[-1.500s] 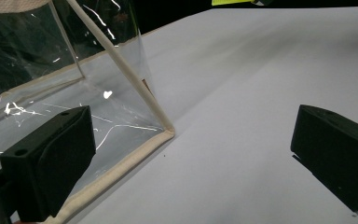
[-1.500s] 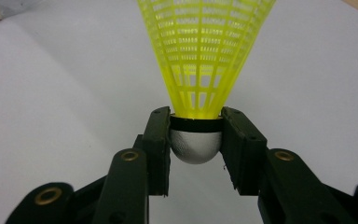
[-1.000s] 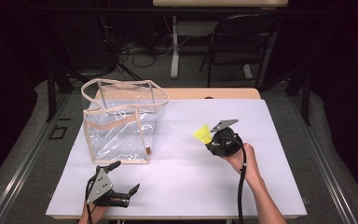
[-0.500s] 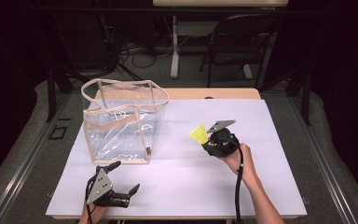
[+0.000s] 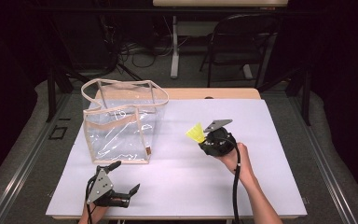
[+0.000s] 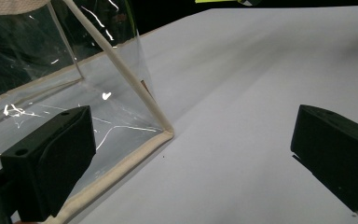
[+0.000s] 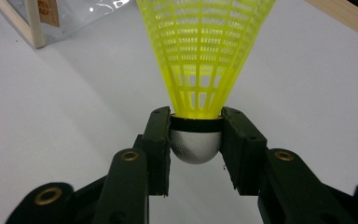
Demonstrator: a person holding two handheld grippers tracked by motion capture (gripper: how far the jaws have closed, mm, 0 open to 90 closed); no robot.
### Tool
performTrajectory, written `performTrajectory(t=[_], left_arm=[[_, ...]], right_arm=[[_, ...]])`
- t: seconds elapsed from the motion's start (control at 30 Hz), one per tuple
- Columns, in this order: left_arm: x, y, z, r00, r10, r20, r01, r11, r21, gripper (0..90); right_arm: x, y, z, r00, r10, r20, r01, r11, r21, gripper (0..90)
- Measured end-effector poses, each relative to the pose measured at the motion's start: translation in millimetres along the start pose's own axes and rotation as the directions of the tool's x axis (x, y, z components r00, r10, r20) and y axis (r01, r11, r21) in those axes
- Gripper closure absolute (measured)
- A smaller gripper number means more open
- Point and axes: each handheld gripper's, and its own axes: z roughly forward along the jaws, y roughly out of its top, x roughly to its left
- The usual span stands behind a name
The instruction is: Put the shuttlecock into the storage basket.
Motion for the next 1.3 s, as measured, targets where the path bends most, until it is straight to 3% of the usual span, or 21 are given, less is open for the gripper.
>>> performTrajectory(t=[0.47, 1.3], left_arm=[[0.8, -0.1, 1.3, 1.0000, 0.001, -0.002, -0.001, 1.0000, 0.004, 0.0], [0.5, 0.2, 1.1, 1.0000, -0.002, 0.000, 0.002, 1.0000, 0.000, 0.0]], right_arm=[[0.1, 4.7, -0.8, 1.0000, -0.002, 0.006, 0.002, 1.000, -0.010, 64.5], [-3.1, 30.3, -9.3, 0.9998, -0.017, 0.010, 0.018, 0.998, -0.060, 64.6]])
